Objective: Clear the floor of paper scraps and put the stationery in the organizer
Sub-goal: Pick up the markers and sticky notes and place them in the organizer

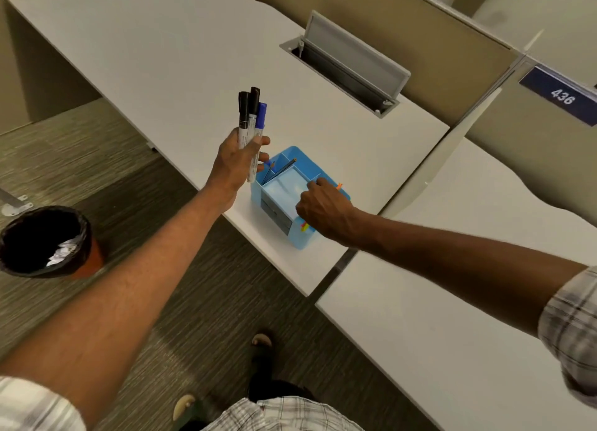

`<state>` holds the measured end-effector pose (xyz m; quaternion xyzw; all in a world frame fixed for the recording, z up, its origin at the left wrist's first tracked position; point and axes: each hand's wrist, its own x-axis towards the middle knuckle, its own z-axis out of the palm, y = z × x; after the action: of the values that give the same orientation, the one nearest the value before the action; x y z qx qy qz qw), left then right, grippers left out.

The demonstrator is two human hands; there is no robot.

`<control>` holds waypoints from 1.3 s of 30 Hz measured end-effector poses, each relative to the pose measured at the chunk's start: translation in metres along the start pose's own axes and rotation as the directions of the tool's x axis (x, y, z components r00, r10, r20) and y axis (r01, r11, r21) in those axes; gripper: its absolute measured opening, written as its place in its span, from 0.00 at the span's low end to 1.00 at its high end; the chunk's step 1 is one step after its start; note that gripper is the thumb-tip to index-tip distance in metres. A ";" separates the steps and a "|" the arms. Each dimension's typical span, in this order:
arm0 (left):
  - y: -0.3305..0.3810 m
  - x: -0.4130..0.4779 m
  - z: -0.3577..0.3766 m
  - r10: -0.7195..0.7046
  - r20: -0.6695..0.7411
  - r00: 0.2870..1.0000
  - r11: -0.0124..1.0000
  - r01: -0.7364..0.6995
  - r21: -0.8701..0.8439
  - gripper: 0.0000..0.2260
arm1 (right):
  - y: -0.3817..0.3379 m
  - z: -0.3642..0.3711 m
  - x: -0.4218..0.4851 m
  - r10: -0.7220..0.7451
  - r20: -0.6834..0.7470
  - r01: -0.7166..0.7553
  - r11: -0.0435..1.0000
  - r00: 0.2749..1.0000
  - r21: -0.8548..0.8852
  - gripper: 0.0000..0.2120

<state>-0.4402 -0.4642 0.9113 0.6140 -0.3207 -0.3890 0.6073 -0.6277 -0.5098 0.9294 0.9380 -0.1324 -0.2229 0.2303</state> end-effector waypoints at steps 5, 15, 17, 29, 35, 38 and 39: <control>-0.001 0.008 0.002 0.000 0.018 1.000 1.000 0.000 -0.006 0.15 | 0.002 -0.008 -0.004 0.022 -0.025 -0.022 1.000 0.999 -0.001 0.04; 0.006 0.021 0.008 0.019 0.018 1.000 1.000 -0.020 0.018 0.18 | -0.018 -0.005 0.001 0.146 0.045 -0.147 0.988 0.988 0.035 0.07; 0.010 0.023 0.011 0.027 0.034 0.999 0.999 -0.028 0.025 0.18 | -0.015 -0.005 0.002 0.163 0.035 -0.165 0.984 0.986 0.065 0.08; 0.016 0.041 0.019 0.052 0.102 0.993 0.998 -0.054 0.017 0.17 | -0.020 -0.006 -0.008 0.104 0.123 -0.107 0.994 0.987 0.018 0.14; 0.017 0.072 0.027 0.055 0.219 0.974 0.996 -0.068 0.053 0.19 | 0.002 0.000 -0.011 0.100 -0.082 -0.080 0.972 0.992 0.223 0.12; 0.021 0.091 0.030 0.045 0.299 0.953 0.996 -0.068 0.066 0.19 | 0.030 0.008 -0.015 0.190 -0.059 -0.151 0.902 0.980 0.405 0.26; 0.021 0.097 0.030 0.044 0.328 0.944 0.995 -0.071 0.070 0.19 | 0.036 0.011 -0.016 0.201 -0.030 -0.170 0.890 0.979 0.424 0.31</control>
<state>-0.4168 -0.5647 0.9252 0.5557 -0.4498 -0.4540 0.5317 -0.6524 -0.5394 0.9444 0.9560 -0.2576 -0.1317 0.0486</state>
